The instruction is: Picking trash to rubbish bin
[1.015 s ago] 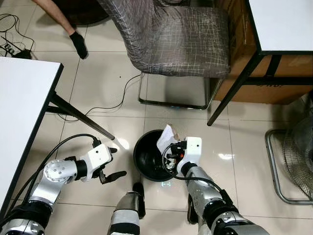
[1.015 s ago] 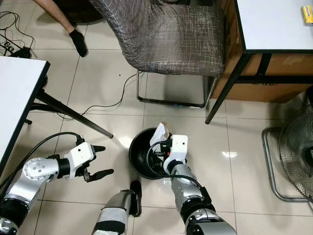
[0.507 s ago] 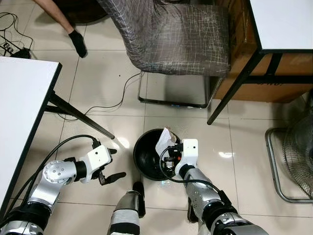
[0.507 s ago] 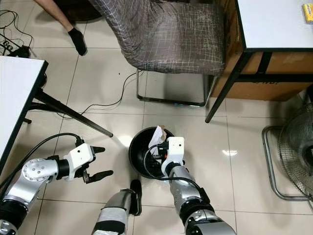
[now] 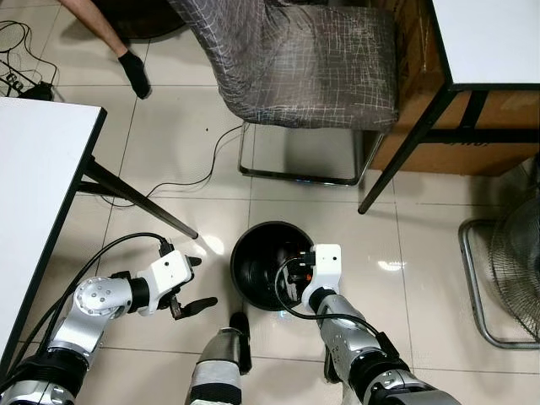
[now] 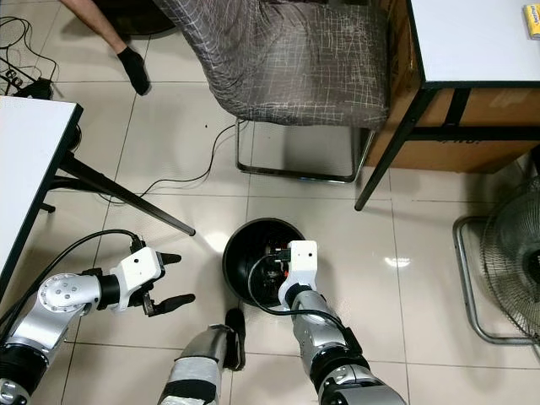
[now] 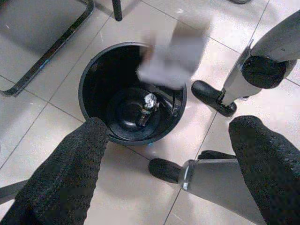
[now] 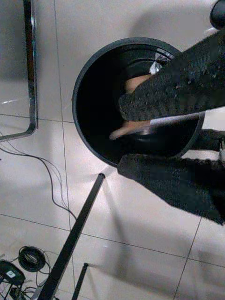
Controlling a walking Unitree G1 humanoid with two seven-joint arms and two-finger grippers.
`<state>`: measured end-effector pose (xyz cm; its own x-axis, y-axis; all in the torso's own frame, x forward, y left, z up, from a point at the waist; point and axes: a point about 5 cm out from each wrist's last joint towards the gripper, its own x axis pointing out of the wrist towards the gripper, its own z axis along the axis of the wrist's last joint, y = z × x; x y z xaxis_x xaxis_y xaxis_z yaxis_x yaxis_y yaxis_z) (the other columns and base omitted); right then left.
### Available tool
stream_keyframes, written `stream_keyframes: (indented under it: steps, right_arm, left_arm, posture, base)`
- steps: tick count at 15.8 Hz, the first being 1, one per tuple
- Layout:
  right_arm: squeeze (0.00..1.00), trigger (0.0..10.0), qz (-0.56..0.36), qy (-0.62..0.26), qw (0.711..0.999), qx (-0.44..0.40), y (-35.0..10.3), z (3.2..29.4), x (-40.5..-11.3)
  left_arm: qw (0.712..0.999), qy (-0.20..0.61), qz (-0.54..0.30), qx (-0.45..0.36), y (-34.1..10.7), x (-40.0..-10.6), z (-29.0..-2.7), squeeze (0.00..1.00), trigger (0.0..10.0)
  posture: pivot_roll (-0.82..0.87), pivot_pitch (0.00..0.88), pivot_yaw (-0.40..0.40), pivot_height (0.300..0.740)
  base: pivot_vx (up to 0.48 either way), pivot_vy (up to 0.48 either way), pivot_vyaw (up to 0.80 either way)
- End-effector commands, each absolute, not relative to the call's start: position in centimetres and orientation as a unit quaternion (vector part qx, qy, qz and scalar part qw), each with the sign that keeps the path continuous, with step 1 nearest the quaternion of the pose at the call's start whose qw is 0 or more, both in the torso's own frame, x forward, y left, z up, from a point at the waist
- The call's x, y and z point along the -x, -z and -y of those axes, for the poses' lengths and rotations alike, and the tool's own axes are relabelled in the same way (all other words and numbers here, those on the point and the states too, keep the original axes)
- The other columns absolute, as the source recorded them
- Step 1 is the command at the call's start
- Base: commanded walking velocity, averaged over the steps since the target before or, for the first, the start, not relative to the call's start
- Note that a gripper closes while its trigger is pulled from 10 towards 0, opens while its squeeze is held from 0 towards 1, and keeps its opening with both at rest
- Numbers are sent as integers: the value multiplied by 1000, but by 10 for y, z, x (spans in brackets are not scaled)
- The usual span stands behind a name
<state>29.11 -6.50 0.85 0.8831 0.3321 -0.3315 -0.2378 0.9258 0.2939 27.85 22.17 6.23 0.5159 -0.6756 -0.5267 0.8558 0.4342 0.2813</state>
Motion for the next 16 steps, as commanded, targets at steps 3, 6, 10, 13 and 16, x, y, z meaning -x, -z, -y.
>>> stream_keyframes:
  steps: [3, 6, 10, 13, 16]
  right_arm:
    - [1000, 10000, -220, -177, 947, -152, 1, 33, -272]
    - [1000, 10000, -220, -178, 947, -151, 2, 33, -271]
    - [1000, 10000, -206, -168, 955, -129, 2, 48, -273]
    - [1000, 10000, -180, -151, 968, -87, 4, 73, -273]
    - [1000, 10000, -141, -116, 981, -58, -1, 98, -275]
  left_arm:
    - [820, 468, -195, -264, -54, -270, -227, 0, 10000]
    - [820, 467, -196, -265, -55, -270, -227, 0, 10000]
    - [828, 462, -186, -256, -53, -276, -218, 0, 10000]
    - [836, 464, -167, -240, -50, -280, -199, 0, 10000]
    - [851, 456, -141, -218, -51, -290, -176, 0, 10000]
  posture:
    - [316, 439, 104, 740]
    - [316, 440, 105, 740]
    - [301, 409, 92, 740]
    - [272, 356, 64, 740]
    - [239, 293, 34, 740]
  base:
    - [0, 0, 0]
    - [0, 0, 0]
    - [0, 0, 0]
    - [0, 0, 0]
    - [0, 0, 0]
